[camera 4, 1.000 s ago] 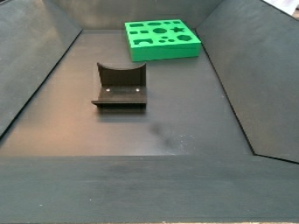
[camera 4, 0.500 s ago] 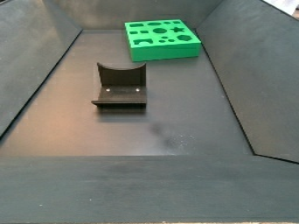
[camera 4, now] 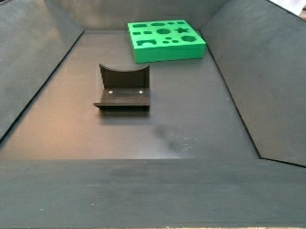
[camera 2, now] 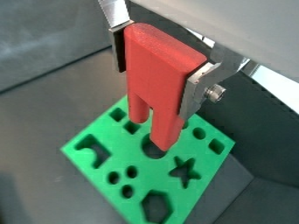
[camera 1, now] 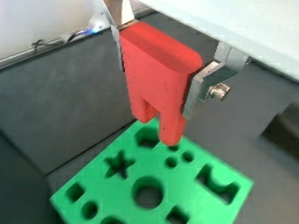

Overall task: Pick up the square-circle object. Move up. Place the square-circle object on the fixture. Regrasp the square-circle object. Move to above the board. Insert the square-circle object.
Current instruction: Insert the square-circle object.

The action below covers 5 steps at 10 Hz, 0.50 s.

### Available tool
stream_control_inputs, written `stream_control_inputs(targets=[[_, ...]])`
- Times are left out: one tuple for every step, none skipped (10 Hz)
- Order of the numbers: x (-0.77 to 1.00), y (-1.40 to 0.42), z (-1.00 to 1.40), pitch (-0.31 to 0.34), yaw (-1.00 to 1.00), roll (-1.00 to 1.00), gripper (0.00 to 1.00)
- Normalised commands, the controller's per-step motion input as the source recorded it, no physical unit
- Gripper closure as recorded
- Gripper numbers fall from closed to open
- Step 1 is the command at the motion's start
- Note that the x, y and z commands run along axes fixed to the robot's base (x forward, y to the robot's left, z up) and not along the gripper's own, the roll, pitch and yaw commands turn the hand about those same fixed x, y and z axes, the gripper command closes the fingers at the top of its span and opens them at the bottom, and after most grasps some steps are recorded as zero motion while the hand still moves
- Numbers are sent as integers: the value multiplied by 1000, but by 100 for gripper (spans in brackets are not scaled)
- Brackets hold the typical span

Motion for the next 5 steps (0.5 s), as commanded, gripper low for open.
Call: stream_control_inputs(targets=[[0,-989,-491,-26,197,0,100],[-51,-834,-371,-56,214,57,100],[-169,-763,-343,-93,220,73,100],[-274,-800,-306,-181,251,64,100],[-383,-794,-334,-227,323,137,100]])
